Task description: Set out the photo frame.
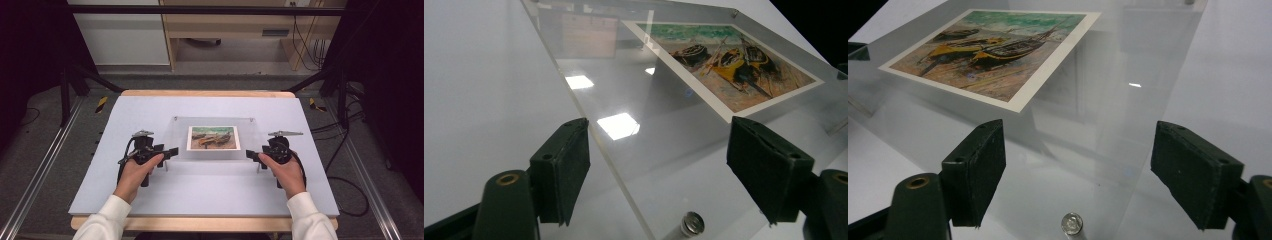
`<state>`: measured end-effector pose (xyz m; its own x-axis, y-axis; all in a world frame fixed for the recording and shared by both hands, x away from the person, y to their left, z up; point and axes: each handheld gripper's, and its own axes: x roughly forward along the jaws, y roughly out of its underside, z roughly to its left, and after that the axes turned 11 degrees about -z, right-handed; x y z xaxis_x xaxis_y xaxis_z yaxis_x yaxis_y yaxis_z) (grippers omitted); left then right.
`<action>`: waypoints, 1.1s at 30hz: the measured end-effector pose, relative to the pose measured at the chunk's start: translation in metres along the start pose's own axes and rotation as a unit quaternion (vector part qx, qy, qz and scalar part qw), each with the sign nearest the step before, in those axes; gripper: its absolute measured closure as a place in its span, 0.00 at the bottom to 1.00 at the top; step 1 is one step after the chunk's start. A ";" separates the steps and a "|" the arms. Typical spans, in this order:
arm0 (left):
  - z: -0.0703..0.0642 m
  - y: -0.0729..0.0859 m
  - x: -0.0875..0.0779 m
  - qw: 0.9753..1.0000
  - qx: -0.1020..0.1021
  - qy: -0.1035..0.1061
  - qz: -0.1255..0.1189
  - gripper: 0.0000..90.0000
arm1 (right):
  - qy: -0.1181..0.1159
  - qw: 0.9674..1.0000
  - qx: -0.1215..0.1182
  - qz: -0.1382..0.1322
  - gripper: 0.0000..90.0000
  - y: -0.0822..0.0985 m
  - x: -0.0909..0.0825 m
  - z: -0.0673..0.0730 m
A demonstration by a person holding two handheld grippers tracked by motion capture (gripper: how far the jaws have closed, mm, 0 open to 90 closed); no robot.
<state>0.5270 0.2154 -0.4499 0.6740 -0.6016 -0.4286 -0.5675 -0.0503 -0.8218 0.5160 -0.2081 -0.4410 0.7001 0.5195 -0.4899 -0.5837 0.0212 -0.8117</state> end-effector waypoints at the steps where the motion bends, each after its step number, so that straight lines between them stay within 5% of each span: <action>1: 0.000 0.000 0.000 1.000 0.000 0.000 0.001 0.26 | 0.000 1.000 -0.001 -0.001 0.24 0.000 0.000 0.000; 9: 0.001 0.003 -0.001 1.000 -0.007 0.011 -0.001 0.23 | -0.004 1.000 0.010 0.005 0.22 0.001 -0.001 0.000; 13: 0.004 0.005 0.002 0.999 -0.031 0.030 0.001 0.23 | -0.005 1.000 0.017 0.005 0.20 0.001 0.001 -0.001; 33: 0.004 0.004 0.005 0.999 -0.031 0.022 -0.001 0.22 | -0.017 0.999 0.041 0.016 0.17 0.002 0.004 -0.005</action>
<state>0.5297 0.2149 -0.4570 0.6540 -0.6362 -0.4093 -0.5953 -0.0990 -0.7974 0.5195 -0.2102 -0.4454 0.6667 0.5498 -0.5033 -0.6389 0.0738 -0.7657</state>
